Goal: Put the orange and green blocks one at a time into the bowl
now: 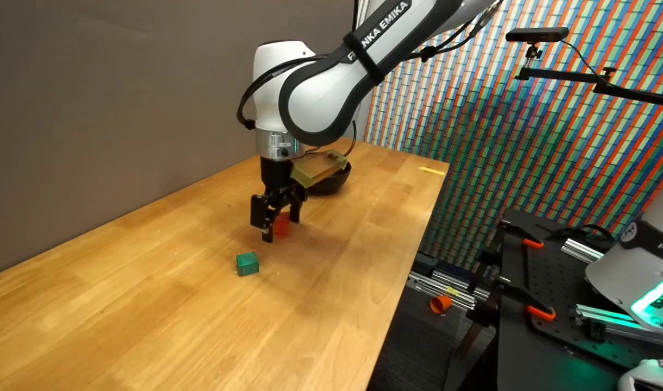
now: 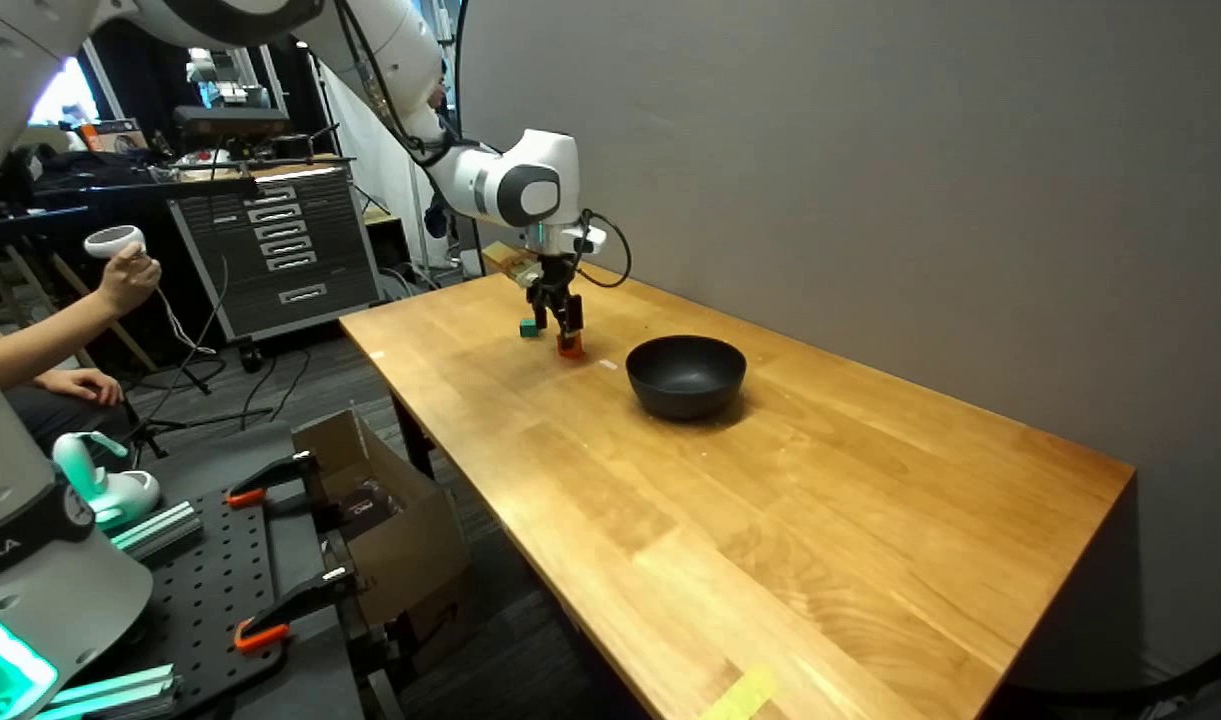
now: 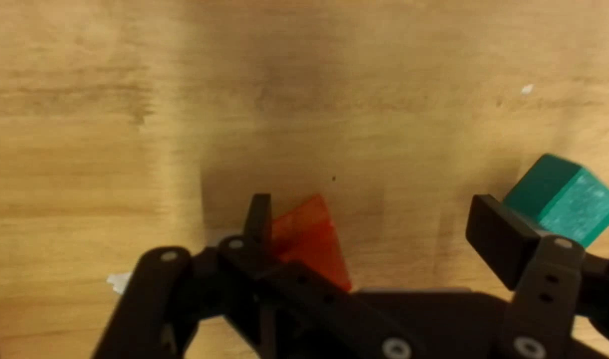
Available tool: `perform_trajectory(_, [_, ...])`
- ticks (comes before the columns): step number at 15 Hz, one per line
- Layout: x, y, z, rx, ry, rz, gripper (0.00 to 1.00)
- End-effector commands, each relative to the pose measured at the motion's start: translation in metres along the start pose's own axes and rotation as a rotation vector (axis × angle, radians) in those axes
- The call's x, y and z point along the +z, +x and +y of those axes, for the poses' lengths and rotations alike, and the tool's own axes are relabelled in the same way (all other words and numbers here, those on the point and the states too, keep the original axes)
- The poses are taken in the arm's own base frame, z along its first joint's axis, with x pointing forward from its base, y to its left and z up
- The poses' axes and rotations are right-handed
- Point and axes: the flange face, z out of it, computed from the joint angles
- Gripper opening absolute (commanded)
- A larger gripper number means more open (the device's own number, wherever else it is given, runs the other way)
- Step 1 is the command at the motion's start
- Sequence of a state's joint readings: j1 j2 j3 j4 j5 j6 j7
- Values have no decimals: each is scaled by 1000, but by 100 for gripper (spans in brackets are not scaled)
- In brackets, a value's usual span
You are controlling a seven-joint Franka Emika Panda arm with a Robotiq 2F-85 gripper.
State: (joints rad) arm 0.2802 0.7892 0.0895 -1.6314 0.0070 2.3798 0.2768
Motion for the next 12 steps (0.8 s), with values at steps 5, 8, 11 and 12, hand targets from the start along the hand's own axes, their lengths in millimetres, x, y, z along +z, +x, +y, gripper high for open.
perform_trajectory(5, [3,69,6,74,-163,96,100])
perform_trajectory(8, [-6,64,6,144,-219,41,100])
perform_trajectory(11, [-12,48,0,222,-221,-53,100])
perform_trajectory(12, [-12,44,-2,236,-226,-67,100])
